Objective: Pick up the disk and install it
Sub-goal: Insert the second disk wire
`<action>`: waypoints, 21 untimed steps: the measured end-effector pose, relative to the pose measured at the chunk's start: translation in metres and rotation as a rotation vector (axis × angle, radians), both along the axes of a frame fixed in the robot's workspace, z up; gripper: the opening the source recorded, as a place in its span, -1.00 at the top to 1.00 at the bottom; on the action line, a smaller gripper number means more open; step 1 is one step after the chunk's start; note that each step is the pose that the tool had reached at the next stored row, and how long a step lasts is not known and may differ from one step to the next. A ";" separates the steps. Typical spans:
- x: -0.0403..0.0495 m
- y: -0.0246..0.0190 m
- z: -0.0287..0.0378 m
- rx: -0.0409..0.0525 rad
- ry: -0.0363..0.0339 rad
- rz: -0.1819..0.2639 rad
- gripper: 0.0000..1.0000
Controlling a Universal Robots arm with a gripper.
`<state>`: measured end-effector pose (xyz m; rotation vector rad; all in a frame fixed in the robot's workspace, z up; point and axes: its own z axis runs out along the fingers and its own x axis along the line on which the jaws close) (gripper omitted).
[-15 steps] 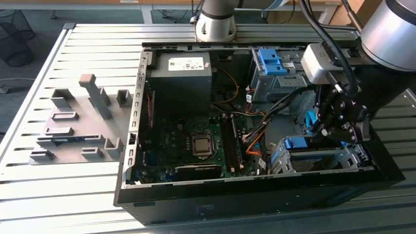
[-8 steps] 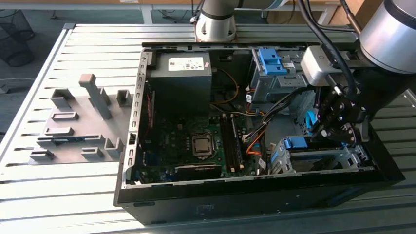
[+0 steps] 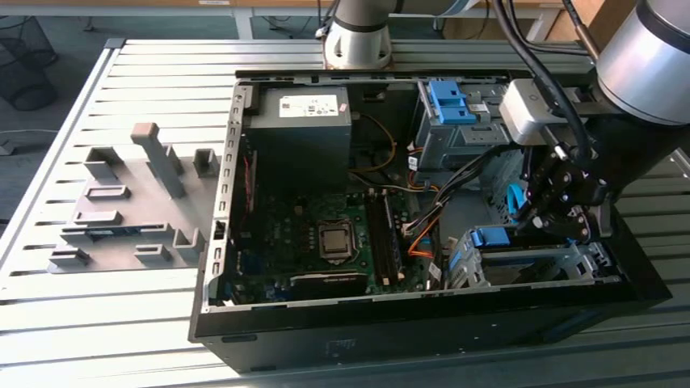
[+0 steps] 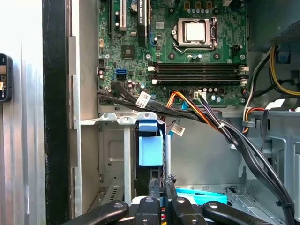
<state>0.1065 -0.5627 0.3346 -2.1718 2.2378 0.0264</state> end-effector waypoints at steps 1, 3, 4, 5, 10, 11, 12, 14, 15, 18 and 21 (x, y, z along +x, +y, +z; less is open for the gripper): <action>0.0001 0.0000 -0.0001 -0.0001 0.0000 0.000 0.68; 0.0002 0.0000 -0.0007 0.0003 0.0000 0.000 0.68; 0.0003 0.0000 -0.0009 0.0003 0.0000 0.000 0.68; 0.0003 -0.0001 -0.0010 0.0001 0.0000 0.000 0.68; 0.0004 -0.0002 -0.0027 0.0006 0.0000 0.000 0.68; 0.0005 -0.0003 -0.0032 0.0007 0.0000 0.000 0.68; 0.0006 -0.0004 -0.0038 0.0006 0.0000 0.000 0.68; 0.0006 -0.0006 -0.0048 0.0009 0.0000 0.000 0.68; 0.0007 -0.0006 -0.0049 0.0008 0.0000 0.000 0.68; 0.0007 -0.0006 -0.0051 0.0010 0.0000 0.000 0.68; 0.0007 -0.0006 -0.0052 0.0011 0.0000 0.000 0.68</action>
